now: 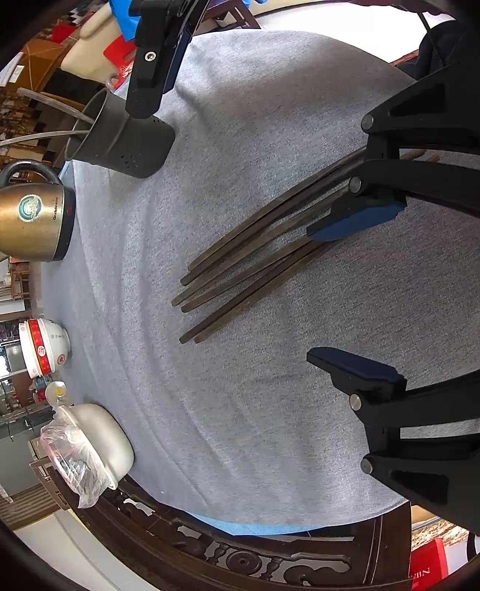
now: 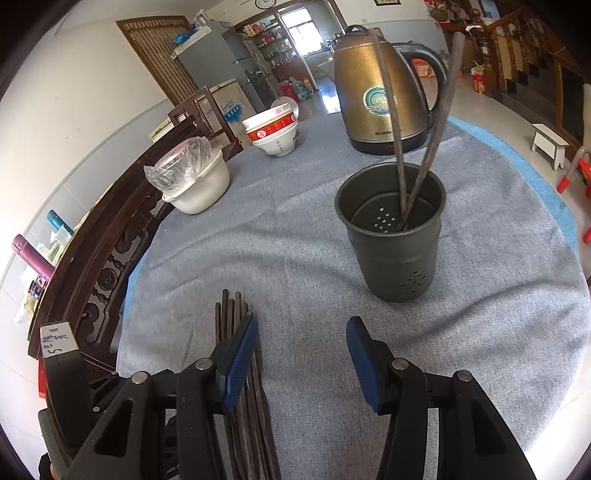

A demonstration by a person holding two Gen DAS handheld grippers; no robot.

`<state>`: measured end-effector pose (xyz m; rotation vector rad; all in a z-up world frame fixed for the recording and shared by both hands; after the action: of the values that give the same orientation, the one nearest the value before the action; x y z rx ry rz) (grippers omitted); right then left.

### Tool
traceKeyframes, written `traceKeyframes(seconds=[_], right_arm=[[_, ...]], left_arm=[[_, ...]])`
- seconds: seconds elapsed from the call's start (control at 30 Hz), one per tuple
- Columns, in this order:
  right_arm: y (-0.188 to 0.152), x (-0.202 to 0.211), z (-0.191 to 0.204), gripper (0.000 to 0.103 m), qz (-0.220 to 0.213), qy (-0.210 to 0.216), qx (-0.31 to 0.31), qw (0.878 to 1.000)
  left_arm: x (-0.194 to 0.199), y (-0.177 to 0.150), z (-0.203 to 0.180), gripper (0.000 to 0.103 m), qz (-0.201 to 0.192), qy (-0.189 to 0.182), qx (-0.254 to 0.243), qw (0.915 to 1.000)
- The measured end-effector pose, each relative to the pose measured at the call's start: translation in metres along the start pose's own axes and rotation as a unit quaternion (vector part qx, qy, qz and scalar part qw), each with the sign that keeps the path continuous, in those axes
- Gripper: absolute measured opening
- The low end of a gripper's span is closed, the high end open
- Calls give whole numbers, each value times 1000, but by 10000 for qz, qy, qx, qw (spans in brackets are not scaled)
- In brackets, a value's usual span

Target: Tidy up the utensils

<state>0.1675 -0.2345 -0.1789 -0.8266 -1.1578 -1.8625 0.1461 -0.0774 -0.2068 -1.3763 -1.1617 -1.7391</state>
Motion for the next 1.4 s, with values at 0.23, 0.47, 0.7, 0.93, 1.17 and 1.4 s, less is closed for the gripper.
traceKeyframes(seconds=[0.23, 0.47, 0.7, 0.93, 1.17, 1.4], right_arm=[[0, -16, 14, 51, 202, 127, 135, 9996], [-11, -58, 44, 40, 845, 422, 411, 9947], [-30, -95, 57, 28, 1311, 110, 706, 9888], [-29, -101, 42, 16, 1302, -189, 653, 9892], [-20, -93, 21, 17, 1262, -326, 385, 9907], [-12, -101, 25, 18, 1311, -315, 400, 9901]], left_arm=[[-3, -2, 13, 61, 9, -63, 137, 9999], [-9, -7, 62, 61, 86, -22, 770, 9970], [-18, -4, 82, 61, 244, -387, 1174, 9920], [-28, 12, 70, 61, 383, -782, 1222, 9887], [-35, 41, 59, 61, 357, -958, 1143, 9882], [-48, 59, 59, 61, 418, -1102, 1216, 9856]])
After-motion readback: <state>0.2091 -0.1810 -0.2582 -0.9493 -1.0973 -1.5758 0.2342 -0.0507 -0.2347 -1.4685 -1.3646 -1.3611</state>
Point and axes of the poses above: each gripper's, at about its wrist camera, not at the fingertips, and x roughly against the way its jaws point, z to its left, y to its top, the point moved 5 cm from there along -x, roughly the way its jaws point, and after that the axes turned 5 degrees about z, right-handed, at the moved point
